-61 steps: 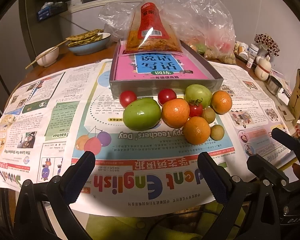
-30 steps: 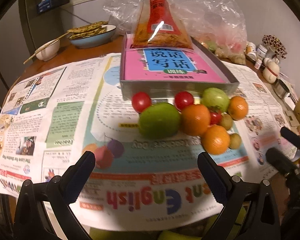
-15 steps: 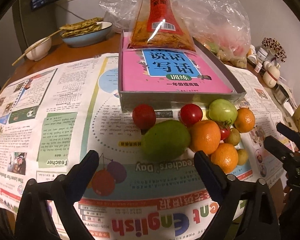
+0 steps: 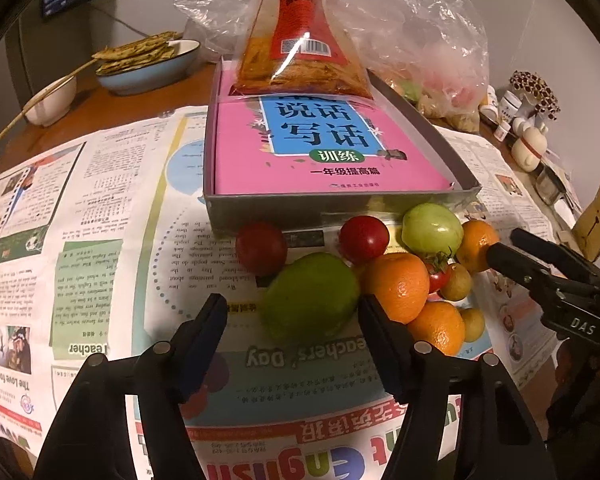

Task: Organize fruits
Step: 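Grasp the large green guava with the left tool while the right tool grasps a mandarin orange, then lift and carry the guava with the left tool while the right tool carries the orange onto the pink box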

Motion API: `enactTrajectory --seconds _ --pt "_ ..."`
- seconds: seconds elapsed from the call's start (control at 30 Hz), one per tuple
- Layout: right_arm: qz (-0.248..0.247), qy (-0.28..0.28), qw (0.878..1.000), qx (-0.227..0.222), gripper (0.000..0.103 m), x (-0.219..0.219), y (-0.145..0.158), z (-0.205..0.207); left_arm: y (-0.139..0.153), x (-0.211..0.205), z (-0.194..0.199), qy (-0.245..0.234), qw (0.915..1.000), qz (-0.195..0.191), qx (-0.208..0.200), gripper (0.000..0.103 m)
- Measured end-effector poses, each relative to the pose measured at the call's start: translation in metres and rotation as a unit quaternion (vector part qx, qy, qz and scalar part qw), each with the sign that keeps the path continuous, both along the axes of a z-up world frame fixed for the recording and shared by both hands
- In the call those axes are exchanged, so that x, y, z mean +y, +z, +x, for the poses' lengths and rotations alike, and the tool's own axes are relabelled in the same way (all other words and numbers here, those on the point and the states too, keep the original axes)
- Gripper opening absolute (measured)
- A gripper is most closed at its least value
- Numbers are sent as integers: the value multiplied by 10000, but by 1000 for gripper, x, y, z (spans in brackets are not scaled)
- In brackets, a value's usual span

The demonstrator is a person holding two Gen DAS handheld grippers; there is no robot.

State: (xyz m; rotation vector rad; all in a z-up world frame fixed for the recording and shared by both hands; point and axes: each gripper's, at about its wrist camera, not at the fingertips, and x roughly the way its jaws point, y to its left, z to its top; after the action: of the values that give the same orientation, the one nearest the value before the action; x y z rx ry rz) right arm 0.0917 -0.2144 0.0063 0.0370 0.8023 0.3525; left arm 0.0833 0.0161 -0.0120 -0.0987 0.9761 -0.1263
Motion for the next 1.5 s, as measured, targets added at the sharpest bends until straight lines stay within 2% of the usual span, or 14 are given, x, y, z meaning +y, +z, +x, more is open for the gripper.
enactTrajectory --seconds 0.13,0.17,0.47,0.57,0.63,0.67,1.1,1.5 --pt "-29 217 9998 -3 65 6 -1 1 -1 0 1 -21 10000 -24 -12 70" --pt "-72 300 9995 -9 59 9 -1 2 -1 1 2 -20 10000 -56 -1 69" --pt "-33 895 9960 -37 39 20 -4 2 -7 -2 13 72 9995 -109 272 65" --pt "27 1009 9949 -68 39 17 -5 3 -8 -12 16 104 9994 112 324 60" --pt "107 1088 9940 -88 39 14 -5 4 -8 -19 18 108 9991 221 341 49" --pt "119 1134 9934 -113 38 13 -6 4 -7 -20 19 125 9991 177 364 48" --pt "436 1396 9883 -430 38 -4 -1 -4 -5 -18 26 821 9937 294 698 48" --pt "575 1439 9851 -742 38 -12 16 -6 2 -16 27 1020 9916 211 771 48"
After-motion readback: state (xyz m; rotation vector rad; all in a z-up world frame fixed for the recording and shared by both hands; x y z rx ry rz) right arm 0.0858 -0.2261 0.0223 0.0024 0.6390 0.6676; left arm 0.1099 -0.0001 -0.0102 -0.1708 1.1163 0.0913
